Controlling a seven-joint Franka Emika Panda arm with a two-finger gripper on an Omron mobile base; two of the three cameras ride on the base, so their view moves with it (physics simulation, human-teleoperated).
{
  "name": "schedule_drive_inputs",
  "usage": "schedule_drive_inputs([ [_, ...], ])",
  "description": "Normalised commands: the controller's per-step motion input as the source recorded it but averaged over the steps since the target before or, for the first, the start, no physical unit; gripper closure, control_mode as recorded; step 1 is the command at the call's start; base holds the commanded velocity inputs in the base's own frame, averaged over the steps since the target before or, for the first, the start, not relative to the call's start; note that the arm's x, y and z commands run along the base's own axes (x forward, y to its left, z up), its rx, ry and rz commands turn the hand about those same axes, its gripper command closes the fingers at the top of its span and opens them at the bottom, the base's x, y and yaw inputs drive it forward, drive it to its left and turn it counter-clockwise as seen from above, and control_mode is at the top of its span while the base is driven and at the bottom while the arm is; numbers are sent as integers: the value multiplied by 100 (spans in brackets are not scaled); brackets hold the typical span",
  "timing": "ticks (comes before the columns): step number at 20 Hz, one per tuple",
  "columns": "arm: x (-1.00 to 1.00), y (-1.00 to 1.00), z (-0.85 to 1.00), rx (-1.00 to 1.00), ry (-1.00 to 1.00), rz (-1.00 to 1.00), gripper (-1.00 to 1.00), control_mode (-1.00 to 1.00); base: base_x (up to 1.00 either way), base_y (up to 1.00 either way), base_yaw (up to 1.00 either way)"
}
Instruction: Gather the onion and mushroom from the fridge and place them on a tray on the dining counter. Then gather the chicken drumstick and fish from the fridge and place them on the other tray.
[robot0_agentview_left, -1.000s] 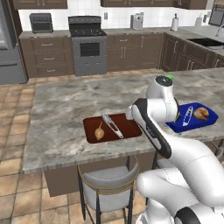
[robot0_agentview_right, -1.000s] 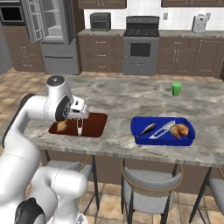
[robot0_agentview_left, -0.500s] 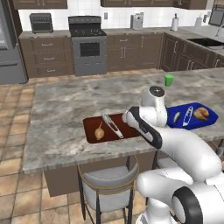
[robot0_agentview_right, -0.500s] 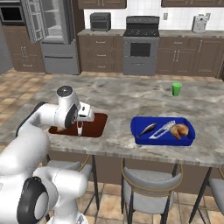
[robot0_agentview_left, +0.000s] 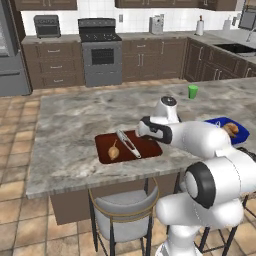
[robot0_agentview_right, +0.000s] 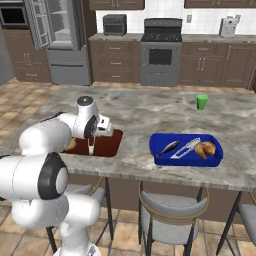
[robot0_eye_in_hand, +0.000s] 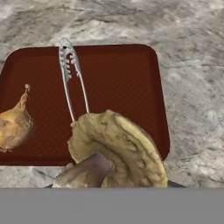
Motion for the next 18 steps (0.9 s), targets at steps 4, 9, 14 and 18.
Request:
schedule_drive_inputs([
  [4, 21, 0, -49, 0, -1, 0, 100, -100, 0, 0, 0],
  [9, 15, 0, -41, 0, -5, 0, 100, -100, 0, 0, 0],
  [14, 10, 0, -37, 0, -4, 0, 100, -100, 0, 0, 0],
  [18, 29, 1, -23, 0, 0, 0, 100, -100, 0, 0, 0],
])
